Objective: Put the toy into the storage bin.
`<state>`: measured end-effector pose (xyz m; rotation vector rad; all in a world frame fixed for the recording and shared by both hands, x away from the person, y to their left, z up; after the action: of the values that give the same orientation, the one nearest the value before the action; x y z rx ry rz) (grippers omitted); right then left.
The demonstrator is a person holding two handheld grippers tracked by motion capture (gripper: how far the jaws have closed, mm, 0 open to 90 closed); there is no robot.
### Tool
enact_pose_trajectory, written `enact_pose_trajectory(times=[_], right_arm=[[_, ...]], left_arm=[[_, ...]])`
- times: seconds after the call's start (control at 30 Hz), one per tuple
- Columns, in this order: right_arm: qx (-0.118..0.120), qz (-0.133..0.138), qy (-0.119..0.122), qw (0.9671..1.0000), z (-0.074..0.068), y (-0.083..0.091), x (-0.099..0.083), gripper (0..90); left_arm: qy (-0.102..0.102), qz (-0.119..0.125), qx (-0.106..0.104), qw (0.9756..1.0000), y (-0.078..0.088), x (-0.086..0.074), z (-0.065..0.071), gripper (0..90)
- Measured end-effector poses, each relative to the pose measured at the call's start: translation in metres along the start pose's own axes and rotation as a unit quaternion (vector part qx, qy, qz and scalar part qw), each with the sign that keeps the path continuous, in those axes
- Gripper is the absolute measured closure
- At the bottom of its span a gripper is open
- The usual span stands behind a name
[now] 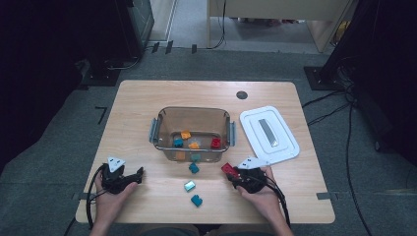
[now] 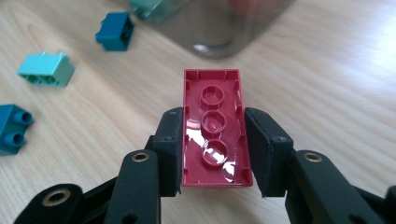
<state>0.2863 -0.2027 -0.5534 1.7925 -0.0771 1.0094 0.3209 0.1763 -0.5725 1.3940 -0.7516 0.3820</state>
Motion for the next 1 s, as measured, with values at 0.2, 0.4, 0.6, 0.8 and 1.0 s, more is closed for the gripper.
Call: enact_pose_trajectory(times=[0.2, 0.4, 0.6, 0.8, 1.0], right_arm=[[-0.01, 0.005, -0.016, 0.9998, 0.017, 0.018, 0.005, 60.2], [-0.026, 0.011, -0.025, 0.9993, 0.033, 0.039, 0.014, 60.1], [-0.034, 0.016, -0.024, 0.999, 0.042, 0.057, 0.028, 60.2], [-0.035, 0.017, -0.022, 0.999, 0.047, 0.07, 0.046, 60.2], [-0.037, 0.018, -0.019, 0.999, 0.049, 0.082, 0.067, 60.2]], left_arm=[[0.0, 0.0, 0.0, 1.0, 0.0, 0.0, 0.0, 15.7], [0.0, 0.0, 0.0, 1.0, 0.0, 0.0, 0.0, 15.7], [0.0, 0.0, 0.0, 1.0, 0.0, 0.0, 0.0, 15.7], [0.0, 0.0, 0.0, 1.0, 0.0, 0.0, 0.0, 15.7], [0.0, 0.0, 0.0, 1.0, 0.0, 0.0, 0.0, 15.7]])
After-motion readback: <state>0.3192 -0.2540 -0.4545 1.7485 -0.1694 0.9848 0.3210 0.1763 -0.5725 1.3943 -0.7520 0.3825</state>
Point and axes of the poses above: each handheld gripper's, and its own axes: y roughly backward along the jaws, x roughly out of its top, z roughly to its right, the point moved 8 cm from there along -y, roughly forward along the jaws, and after that the axes turned 5 degrees about -z, right-handed, at the moved point
